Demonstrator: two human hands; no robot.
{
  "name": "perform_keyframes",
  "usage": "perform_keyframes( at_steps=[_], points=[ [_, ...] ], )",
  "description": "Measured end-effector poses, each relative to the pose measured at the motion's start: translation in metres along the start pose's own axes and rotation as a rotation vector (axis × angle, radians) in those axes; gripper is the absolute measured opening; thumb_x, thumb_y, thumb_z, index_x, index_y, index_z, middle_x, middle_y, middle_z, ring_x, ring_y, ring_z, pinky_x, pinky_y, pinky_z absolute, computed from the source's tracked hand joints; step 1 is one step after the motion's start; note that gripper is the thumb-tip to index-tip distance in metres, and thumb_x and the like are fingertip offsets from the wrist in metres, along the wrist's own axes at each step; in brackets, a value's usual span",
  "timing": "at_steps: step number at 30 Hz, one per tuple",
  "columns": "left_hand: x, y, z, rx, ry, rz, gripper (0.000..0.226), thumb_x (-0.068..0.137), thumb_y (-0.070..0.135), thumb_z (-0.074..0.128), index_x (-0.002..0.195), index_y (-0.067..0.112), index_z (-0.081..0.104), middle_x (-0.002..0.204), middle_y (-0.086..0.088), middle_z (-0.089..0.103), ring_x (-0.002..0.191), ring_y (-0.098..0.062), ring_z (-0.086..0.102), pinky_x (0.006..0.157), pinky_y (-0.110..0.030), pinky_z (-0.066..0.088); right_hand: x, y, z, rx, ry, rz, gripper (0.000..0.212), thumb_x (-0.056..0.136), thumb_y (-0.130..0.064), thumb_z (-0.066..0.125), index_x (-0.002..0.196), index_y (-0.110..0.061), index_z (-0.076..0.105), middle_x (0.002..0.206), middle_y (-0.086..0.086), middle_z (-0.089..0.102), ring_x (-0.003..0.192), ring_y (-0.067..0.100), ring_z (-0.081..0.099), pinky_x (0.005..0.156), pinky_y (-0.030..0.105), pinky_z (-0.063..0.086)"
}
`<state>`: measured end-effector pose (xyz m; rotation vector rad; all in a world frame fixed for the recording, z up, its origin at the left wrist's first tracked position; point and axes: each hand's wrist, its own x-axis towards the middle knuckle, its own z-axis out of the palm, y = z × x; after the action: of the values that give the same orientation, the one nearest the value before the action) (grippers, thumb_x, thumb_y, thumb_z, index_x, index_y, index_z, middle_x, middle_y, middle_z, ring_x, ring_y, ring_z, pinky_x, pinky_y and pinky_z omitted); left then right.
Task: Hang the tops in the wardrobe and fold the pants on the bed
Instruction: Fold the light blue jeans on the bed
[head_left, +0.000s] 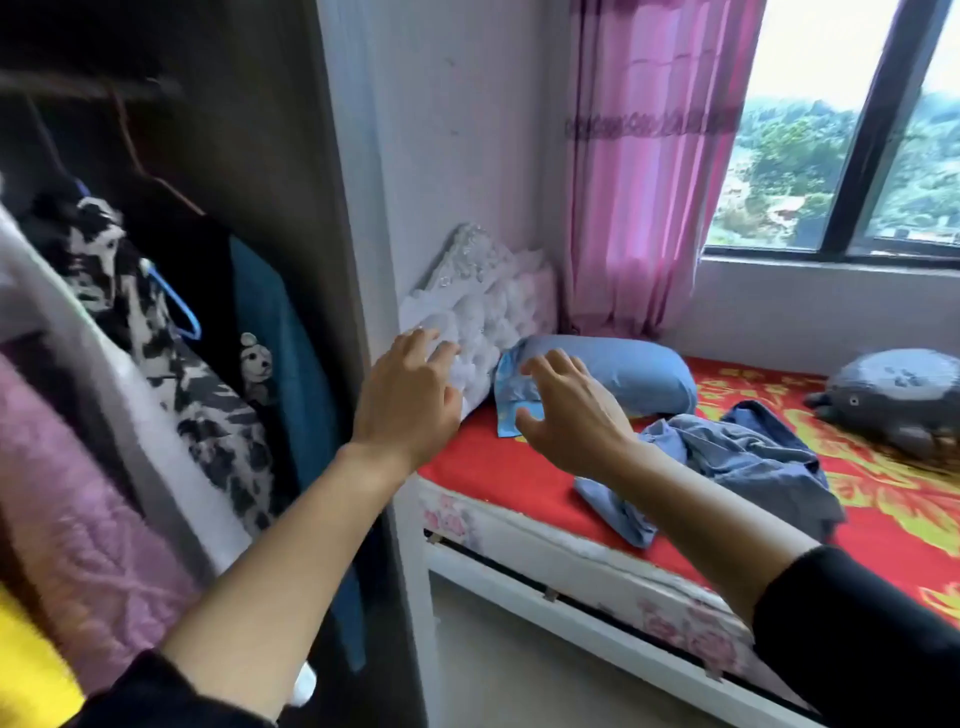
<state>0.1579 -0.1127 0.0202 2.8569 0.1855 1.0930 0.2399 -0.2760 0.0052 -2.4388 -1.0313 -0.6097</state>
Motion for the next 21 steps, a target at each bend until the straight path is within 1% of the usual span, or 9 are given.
perform_keyframes(
  at_steps=[3, 5, 9, 13, 16, 21],
  points=[
    [0.012, 0.066, 0.067, -0.093, -0.133, 0.021, 0.047, 0.082, 0.013, 0.051, 0.129, 0.013, 0.055, 0.134, -0.007, 0.049, 0.124, -0.024, 0.042, 0.094, -0.035, 0.040, -0.030, 0.077, -0.004, -0.084, -0.071, 0.136, 0.036, 0.085, -0.026, 0.057, 0.115, -0.009, 0.050, 0.117, 0.010, 0.050, 0.113, 0.030, 0.045, 0.085, 0.039, 0.043],
    [0.023, 0.113, 0.113, -0.163, -0.233, -0.001, 0.045, 0.083, 0.015, 0.051, 0.128, 0.015, 0.054, 0.131, -0.005, 0.050, 0.122, -0.023, 0.044, 0.094, -0.035, 0.042, -0.050, 0.131, -0.009, -0.123, -0.124, 0.214, 0.033, 0.086, -0.026, 0.056, 0.114, -0.009, 0.049, 0.117, 0.010, 0.050, 0.114, 0.030, 0.045, 0.086, 0.037, 0.041],
    [0.045, 0.210, 0.197, -0.203, -0.411, 0.031, 0.043, 0.083, 0.016, 0.050, 0.125, 0.014, 0.053, 0.128, -0.006, 0.050, 0.122, -0.025, 0.042, 0.095, -0.037, 0.042, -0.087, 0.240, -0.025, -0.172, -0.227, 0.382, 0.044, 0.086, -0.025, 0.055, 0.126, -0.009, 0.047, 0.130, 0.011, 0.046, 0.124, 0.031, 0.042, 0.093, 0.038, 0.041],
    [0.046, 0.285, 0.261, -0.239, -0.561, 0.040, 0.044, 0.084, 0.019, 0.050, 0.128, 0.016, 0.051, 0.131, -0.007, 0.048, 0.124, -0.026, 0.042, 0.097, -0.037, 0.042, -0.126, 0.325, -0.030, -0.177, -0.324, 0.531, 0.039, 0.087, -0.028, 0.054, 0.120, -0.009, 0.047, 0.125, 0.011, 0.046, 0.121, 0.032, 0.042, 0.092, 0.041, 0.045],
    [0.047, 0.328, 0.309, -0.269, -0.666, 0.057, 0.042, 0.087, 0.021, 0.048, 0.128, 0.016, 0.050, 0.131, -0.007, 0.048, 0.122, -0.026, 0.043, 0.094, -0.039, 0.043, -0.152, 0.385, -0.026, -0.196, -0.413, 0.642, 0.040, 0.087, -0.031, 0.055, 0.121, -0.011, 0.045, 0.124, 0.010, 0.045, 0.120, 0.030, 0.041, 0.091, 0.042, 0.045],
    [0.073, 0.371, 0.389, -0.283, -0.755, 0.057, 0.044, 0.087, 0.023, 0.049, 0.130, 0.016, 0.048, 0.130, -0.008, 0.047, 0.122, -0.027, 0.043, 0.095, -0.041, 0.043, -0.156, 0.471, -0.009, -0.189, -0.478, 0.739, 0.036, 0.087, -0.028, 0.054, 0.118, -0.011, 0.045, 0.122, 0.009, 0.044, 0.117, 0.030, 0.041, 0.088, 0.043, 0.045]
  ],
)
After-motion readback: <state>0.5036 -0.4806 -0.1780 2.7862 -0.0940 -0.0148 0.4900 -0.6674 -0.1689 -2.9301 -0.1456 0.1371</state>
